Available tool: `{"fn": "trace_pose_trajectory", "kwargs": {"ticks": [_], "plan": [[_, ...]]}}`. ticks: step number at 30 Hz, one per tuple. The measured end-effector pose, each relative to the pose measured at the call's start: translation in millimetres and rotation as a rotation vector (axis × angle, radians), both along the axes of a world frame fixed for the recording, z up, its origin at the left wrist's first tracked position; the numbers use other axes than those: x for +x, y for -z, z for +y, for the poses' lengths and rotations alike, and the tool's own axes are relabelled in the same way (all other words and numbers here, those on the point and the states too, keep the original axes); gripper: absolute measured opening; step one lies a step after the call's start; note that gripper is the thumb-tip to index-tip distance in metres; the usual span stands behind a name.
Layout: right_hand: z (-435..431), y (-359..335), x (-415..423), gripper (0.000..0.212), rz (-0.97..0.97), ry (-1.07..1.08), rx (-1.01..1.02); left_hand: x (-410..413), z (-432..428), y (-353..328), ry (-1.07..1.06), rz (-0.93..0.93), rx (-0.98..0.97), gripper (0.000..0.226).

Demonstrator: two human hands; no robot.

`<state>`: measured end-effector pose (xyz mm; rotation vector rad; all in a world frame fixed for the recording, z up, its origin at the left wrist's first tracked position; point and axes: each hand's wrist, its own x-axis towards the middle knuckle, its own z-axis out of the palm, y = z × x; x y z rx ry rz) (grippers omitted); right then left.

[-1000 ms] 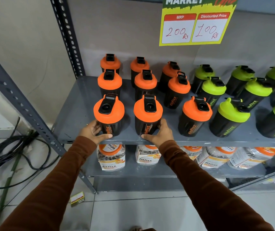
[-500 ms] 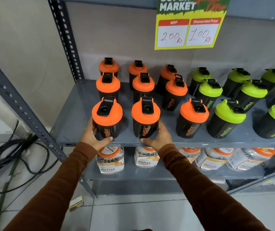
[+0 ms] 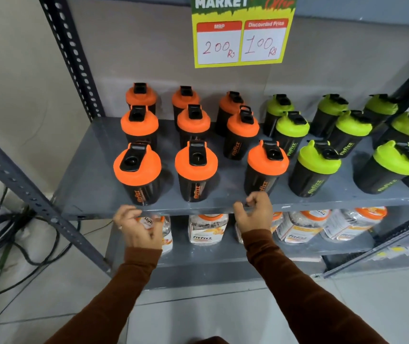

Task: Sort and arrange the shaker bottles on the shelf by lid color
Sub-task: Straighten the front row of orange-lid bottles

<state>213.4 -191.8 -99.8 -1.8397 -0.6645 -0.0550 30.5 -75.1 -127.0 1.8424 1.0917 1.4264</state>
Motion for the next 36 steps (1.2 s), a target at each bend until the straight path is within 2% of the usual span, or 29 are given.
{"fn": "trace_pose_trajectory", "kwargs": {"ticks": [3, 6, 8, 11, 15, 21, 31, 36], "plan": [[-5.6, -2.7, 11.1, 0.034, -0.038, 0.149, 0.041, 23.4, -12.6, -6.9, 0.203, 0.045, -0.006, 0.039], [-5.5, 1.1, 25.8, 0.062, -0.049, 0.274, 0.025, 47.1, -16.7, -12.8, 0.250, 0.125, -0.049, 0.067], [-4.2, -0.4, 37.4, 0.081, 0.054, 0.221, 0.011, 58.6, -14.5, -16.5, 0.238, 0.158, -0.081, 0.086], [-1.7, -4.9, 53.4, 0.098, 0.229, 0.010, 0.031, 71.1, -5.2, -21.6, 0.241, 0.193, -0.129, 0.103], [2.4, -10.1, 67.6, 0.097, 0.265, -0.073, -0.075, 78.3, 5.1, -24.2, 0.276, 0.257, -0.275, 0.107], [0.2, -10.1, 71.8, 0.082, 0.273, -0.018, -0.176, 75.0, 15.0, -23.1, 0.302, 0.343, -0.294, 0.087], [-4.1, -5.3, 67.6, 0.088, 0.268, -0.061, -0.165, 73.8, 12.9, -28.8, 0.270, 0.381, -0.327, 0.085], [-7.8, -4.3, 70.7, 0.088, 0.243, -0.116, -0.223, 75.4, 10.8, -31.8, 0.283, 0.391, -0.352, 0.085]]}}
